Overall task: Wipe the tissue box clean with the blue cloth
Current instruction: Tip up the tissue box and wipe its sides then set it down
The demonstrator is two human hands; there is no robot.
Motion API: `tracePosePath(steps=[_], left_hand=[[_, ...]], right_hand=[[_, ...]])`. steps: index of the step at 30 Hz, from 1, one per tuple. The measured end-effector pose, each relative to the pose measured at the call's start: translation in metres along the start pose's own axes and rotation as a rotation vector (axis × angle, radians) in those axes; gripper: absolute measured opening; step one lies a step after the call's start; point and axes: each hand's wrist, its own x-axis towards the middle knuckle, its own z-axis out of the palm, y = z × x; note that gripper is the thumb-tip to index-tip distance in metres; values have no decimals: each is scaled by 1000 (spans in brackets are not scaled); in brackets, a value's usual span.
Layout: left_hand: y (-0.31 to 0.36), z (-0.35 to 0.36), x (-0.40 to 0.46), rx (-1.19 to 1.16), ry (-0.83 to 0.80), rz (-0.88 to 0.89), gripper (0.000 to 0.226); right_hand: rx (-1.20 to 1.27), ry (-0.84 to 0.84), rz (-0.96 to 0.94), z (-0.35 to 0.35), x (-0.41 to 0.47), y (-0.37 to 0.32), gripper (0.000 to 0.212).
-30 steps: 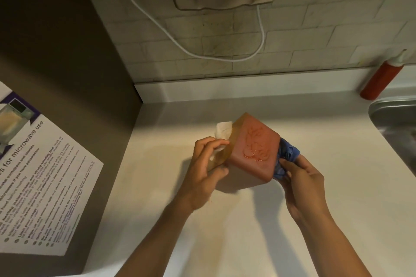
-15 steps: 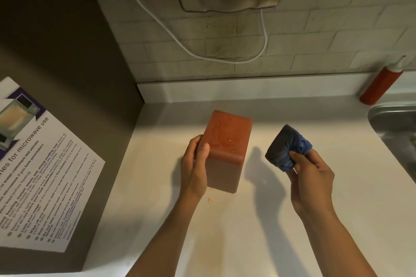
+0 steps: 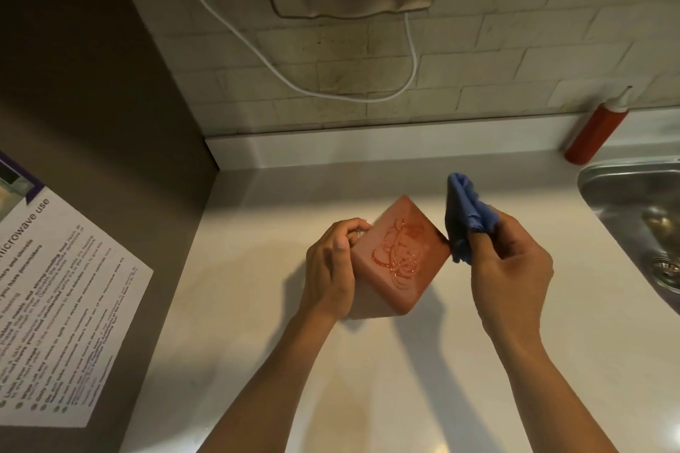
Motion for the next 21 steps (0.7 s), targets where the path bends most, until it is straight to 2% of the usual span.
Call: tracePosePath(steps=[5,10,16,19,21], left_hand=[[-1,2,4,-24,-40,-66,59],[1,-2,13,-90,-45,-146,54],[2,7,21,-43,-20,-107,49],[0,9,24,-29,-6,-90,52],[-6,5,23,-69,24,-97,54]], right_hand=[[-366,-75,-264,5,-18,-8,45],[-503,-184,-426,5,-36,-15,46],[-609,-180,-403,-2,-14,-22,47],[-588,-181,-341,15,-1,-33,40],[-599,-215,-376,27,-9,-39,32]])
